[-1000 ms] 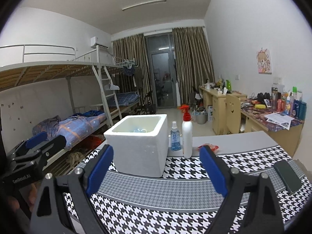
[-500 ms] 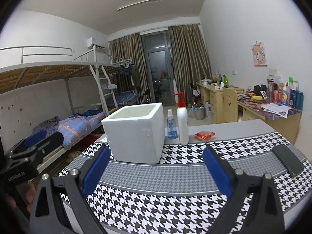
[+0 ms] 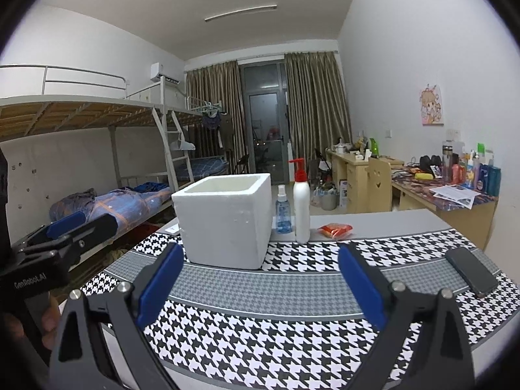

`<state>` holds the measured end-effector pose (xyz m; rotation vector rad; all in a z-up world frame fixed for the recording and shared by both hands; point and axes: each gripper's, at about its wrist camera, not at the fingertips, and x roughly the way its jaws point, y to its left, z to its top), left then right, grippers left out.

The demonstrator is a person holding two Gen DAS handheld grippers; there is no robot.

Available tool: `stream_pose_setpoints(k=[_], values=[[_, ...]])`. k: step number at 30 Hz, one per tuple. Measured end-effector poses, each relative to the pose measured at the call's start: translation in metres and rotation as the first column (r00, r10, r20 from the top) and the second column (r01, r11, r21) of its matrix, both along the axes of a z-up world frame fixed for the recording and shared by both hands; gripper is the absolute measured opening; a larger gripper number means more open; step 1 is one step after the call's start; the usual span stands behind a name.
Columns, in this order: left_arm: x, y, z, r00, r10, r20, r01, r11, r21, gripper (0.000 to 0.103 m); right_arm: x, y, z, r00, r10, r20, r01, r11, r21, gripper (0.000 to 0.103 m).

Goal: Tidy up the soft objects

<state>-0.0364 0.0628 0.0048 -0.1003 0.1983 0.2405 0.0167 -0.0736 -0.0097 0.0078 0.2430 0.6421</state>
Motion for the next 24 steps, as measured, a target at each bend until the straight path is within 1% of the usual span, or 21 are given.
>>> stream_pose_setpoints(k=[9, 24], values=[[-0.0016, -0.0079, -0.0002, 1.0, -0.007, 0.004, 0.007, 1.0, 0.016, 0.102, 0.001, -0.0068, -0.0001, 1.0, -0.017, -0.005, 0.017, 1.0, 0.01, 0.098], [0.0008, -0.0092, 0.0009, 1.0, -0.007, -0.014, 0.007, 1.0, 0.014, 0.102, -0.0015, -0.0046, -0.0004, 1.0, -0.004, -0.006, 0.004, 1.0, 0.008, 0.098]])
